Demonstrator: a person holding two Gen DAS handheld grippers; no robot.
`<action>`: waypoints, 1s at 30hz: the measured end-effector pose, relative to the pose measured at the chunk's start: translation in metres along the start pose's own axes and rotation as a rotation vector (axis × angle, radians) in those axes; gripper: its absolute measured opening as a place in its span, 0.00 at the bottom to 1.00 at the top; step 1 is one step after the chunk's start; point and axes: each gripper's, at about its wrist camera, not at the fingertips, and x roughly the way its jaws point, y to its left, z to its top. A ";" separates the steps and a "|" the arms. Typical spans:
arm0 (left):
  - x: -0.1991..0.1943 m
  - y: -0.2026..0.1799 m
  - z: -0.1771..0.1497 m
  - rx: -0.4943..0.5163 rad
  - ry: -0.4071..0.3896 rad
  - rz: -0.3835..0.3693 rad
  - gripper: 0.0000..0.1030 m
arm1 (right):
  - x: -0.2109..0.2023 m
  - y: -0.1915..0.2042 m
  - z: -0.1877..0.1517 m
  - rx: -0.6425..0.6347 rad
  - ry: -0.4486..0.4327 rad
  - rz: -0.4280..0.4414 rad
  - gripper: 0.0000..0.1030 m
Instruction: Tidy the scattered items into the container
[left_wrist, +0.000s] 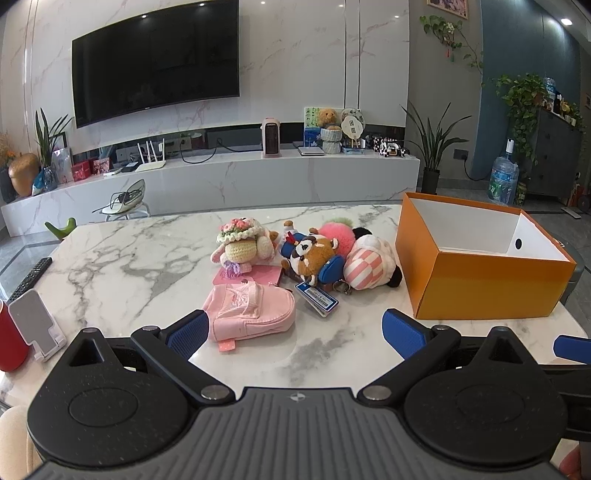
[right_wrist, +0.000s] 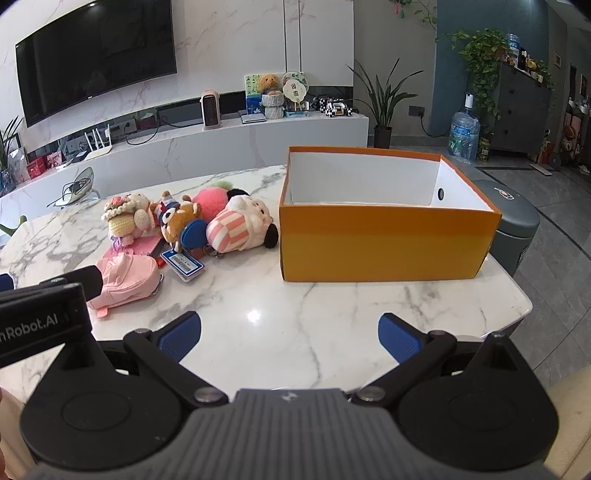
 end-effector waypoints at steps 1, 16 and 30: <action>0.001 0.001 0.000 -0.002 0.003 0.000 1.00 | 0.001 0.001 0.000 -0.002 0.003 0.001 1.00; 0.035 0.013 -0.014 -0.025 0.100 0.015 1.00 | 0.042 0.016 -0.005 -0.044 0.143 0.006 1.00; 0.069 0.039 -0.013 -0.047 0.101 0.055 1.00 | 0.071 0.022 0.001 -0.033 0.077 0.029 1.00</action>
